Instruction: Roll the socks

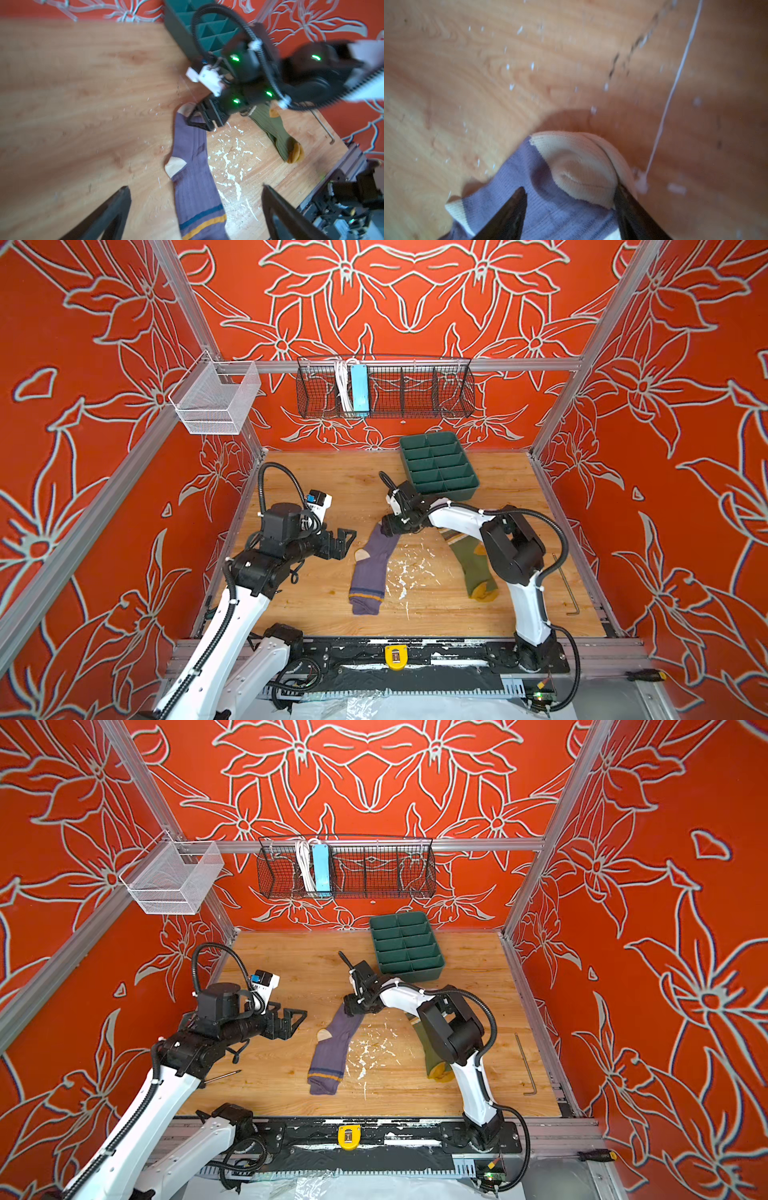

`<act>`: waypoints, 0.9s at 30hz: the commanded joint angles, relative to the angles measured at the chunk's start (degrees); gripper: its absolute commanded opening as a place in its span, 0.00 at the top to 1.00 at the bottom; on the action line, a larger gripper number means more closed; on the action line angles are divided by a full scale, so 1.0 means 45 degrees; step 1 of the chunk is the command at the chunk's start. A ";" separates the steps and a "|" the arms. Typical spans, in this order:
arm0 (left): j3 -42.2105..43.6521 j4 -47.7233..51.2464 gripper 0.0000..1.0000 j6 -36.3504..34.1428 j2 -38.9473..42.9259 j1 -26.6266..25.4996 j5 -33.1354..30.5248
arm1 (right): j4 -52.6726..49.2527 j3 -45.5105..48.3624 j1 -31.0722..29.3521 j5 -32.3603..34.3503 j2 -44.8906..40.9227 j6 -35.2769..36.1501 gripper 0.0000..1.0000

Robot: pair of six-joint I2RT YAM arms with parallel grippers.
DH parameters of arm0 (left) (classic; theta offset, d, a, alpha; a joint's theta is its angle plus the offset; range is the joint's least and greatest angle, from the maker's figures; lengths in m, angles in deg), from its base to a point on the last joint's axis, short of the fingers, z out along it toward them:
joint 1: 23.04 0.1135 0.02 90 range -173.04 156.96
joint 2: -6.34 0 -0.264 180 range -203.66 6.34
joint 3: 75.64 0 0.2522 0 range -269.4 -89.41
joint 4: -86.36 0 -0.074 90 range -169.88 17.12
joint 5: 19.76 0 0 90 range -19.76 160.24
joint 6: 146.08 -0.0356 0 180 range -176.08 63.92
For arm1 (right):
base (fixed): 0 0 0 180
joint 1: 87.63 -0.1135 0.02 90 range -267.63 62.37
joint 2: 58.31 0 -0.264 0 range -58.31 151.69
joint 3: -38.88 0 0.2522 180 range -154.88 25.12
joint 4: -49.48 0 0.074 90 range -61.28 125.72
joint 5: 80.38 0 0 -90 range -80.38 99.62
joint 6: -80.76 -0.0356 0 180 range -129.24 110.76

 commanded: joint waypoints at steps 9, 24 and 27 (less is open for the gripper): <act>0.3896 -0.1960 0.00 -0.9947 0.3086 -0.2468 -0.1317 | -0.1262 0.0745 0.0769 -0.4069 -0.4299 0.3065 0.21; 0.6575 -0.2130 0.03 -1.2825 0.0963 -0.8192 -0.4740 | -0.1125 0.7158 0.2062 -0.3305 -1.0707 0.2192 0.20; 0.6671 -0.3106 0.03 -1.2807 -0.0003 -0.8269 -0.4792 | -0.0982 0.7077 0.2456 -0.3710 -1.0526 0.1998 0.20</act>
